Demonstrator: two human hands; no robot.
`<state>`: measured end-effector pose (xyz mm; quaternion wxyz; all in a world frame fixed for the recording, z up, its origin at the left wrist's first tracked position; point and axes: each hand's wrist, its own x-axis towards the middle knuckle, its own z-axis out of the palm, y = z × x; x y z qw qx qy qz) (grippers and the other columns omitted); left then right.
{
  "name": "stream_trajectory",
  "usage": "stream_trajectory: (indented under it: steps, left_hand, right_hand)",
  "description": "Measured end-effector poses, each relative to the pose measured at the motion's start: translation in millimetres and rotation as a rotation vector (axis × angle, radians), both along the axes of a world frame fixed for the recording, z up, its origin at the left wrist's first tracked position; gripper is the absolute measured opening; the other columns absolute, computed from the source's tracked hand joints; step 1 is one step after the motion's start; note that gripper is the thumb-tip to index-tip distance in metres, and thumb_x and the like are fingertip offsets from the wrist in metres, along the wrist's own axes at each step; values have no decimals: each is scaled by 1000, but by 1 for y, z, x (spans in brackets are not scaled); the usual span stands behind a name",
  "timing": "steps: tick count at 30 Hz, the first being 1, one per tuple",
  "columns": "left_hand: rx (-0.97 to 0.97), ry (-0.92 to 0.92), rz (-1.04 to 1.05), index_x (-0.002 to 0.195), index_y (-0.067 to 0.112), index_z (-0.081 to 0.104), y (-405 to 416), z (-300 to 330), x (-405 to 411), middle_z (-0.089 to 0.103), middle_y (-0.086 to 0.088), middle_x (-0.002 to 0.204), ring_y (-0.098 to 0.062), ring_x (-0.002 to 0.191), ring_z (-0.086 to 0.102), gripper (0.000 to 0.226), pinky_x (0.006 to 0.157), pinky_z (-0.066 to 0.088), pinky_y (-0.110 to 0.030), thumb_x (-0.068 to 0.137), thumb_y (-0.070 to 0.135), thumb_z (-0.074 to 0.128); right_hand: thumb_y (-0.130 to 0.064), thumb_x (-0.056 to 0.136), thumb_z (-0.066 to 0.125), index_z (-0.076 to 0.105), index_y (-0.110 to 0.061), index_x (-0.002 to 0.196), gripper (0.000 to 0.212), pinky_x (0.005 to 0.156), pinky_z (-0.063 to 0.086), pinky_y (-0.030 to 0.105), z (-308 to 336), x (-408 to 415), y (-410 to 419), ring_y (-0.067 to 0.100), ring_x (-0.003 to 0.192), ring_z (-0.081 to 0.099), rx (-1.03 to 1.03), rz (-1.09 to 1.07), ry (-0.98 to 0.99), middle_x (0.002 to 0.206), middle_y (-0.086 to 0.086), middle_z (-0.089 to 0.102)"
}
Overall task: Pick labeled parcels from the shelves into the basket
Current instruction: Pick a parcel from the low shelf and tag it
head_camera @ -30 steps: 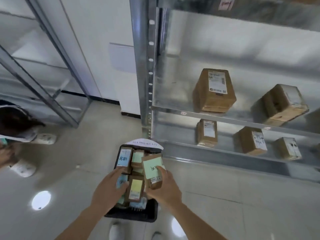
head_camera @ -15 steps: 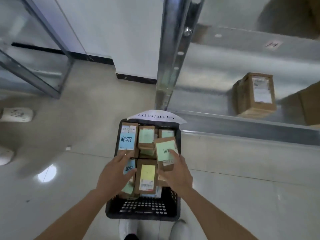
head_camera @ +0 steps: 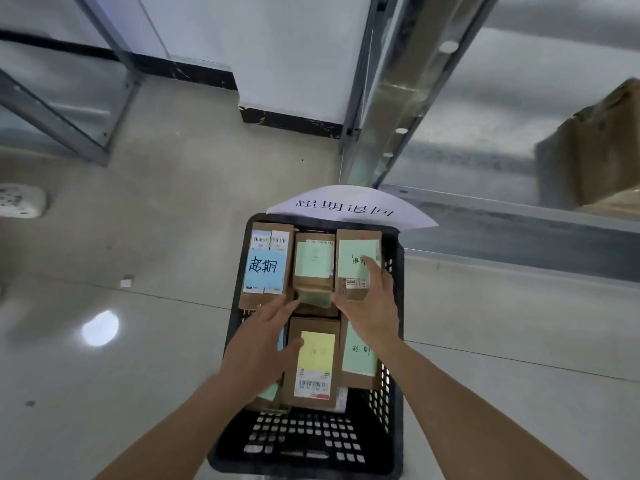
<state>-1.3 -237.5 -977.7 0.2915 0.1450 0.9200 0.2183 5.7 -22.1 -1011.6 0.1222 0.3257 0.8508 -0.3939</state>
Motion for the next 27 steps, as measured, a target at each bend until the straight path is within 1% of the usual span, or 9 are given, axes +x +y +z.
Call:
stream_trajectory:
  steps: [4,7,10,15,17,18,21,23,27]
  left_hand:
    - [-14,-9,1,153,36,28,-6,-7,8,19,19,161,-10,143,32,68,109,44,-38,93,52,56]
    - [-37,-24,-4,152,37,28,-9,-1,13,19,19,160,-10,141,35,67,106,47,-38,93,51,56]
    - [-57,-3,-11,152,35,30,-3,21,16,22,17,160,-12,141,35,66,107,46,-39,93,51,56]
    - [-96,51,-26,153,36,25,31,93,16,21,15,161,-13,145,28,66,115,35,-38,95,51,54]
    - [-87,77,-47,152,39,26,48,136,15,20,16,161,-14,147,26,63,115,34,-38,96,51,52]
    - [-82,91,-61,152,39,26,57,160,16,19,15,161,-14,147,25,62,115,32,-38,96,51,51]
    - [-75,142,-74,154,35,23,88,236,16,17,11,163,-16,149,20,63,120,25,-39,98,52,47]
    - [-76,183,-76,154,33,23,110,290,20,18,9,163,-18,149,22,65,120,26,-42,98,52,47]
    - [-39,278,-72,152,31,28,152,394,41,27,6,161,-18,146,29,65,118,29,-42,95,51,53]
  right_hand:
    - [-48,76,85,22,-49,149,96,92,56,45,-8,-1,-2,25,133,47,6,31,1,156,-3,26]
    - [-57,77,80,16,-50,151,99,95,56,48,4,2,7,26,144,38,34,91,-49,165,-4,17]
    - [-62,82,72,13,-48,155,95,101,51,49,30,11,21,26,151,29,80,153,-94,170,-5,5]
    - [-65,83,67,13,-43,157,94,111,45,51,97,39,45,23,151,28,121,270,-147,169,-8,14]
    - [-66,82,66,14,-42,157,94,113,42,49,139,49,62,23,150,31,131,300,-132,165,-7,23]
    - [-65,84,66,15,-40,158,93,116,38,48,165,53,71,23,151,29,148,322,-136,165,-6,23]
    - [-61,89,65,16,-35,160,90,123,28,44,247,70,101,19,155,18,207,360,-126,169,-5,16]
    - [-62,90,62,15,-32,161,90,125,24,41,303,82,122,17,156,14,256,378,-116,170,-5,13]
    - [-61,92,60,16,-30,162,88,122,25,41,421,113,152,18,155,17,342,399,-61,170,-6,13]
